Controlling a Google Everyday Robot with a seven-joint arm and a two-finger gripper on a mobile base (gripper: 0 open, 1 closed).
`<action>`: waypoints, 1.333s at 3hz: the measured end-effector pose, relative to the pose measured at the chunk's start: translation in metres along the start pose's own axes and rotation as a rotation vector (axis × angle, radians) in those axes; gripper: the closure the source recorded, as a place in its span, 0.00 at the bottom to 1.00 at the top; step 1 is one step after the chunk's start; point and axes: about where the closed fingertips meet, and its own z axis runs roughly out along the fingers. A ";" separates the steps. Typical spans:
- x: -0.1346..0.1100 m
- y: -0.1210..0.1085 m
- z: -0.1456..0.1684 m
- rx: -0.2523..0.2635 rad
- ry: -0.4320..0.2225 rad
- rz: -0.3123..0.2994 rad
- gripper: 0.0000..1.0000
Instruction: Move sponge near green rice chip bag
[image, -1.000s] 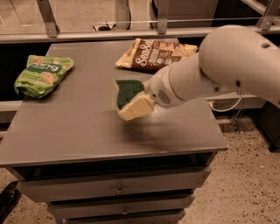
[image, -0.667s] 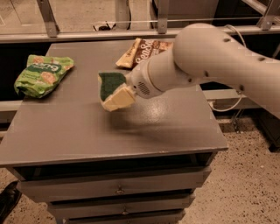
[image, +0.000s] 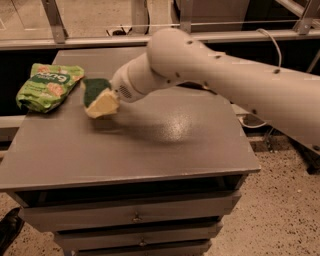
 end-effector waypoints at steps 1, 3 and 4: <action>-0.016 0.007 0.042 -0.039 0.009 -0.025 1.00; -0.020 0.019 0.088 -0.064 0.070 -0.061 0.44; -0.020 0.018 0.091 -0.055 0.078 -0.063 0.13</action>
Offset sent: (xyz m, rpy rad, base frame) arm 0.0212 0.0951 -0.0453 -0.0962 0.0256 0.1012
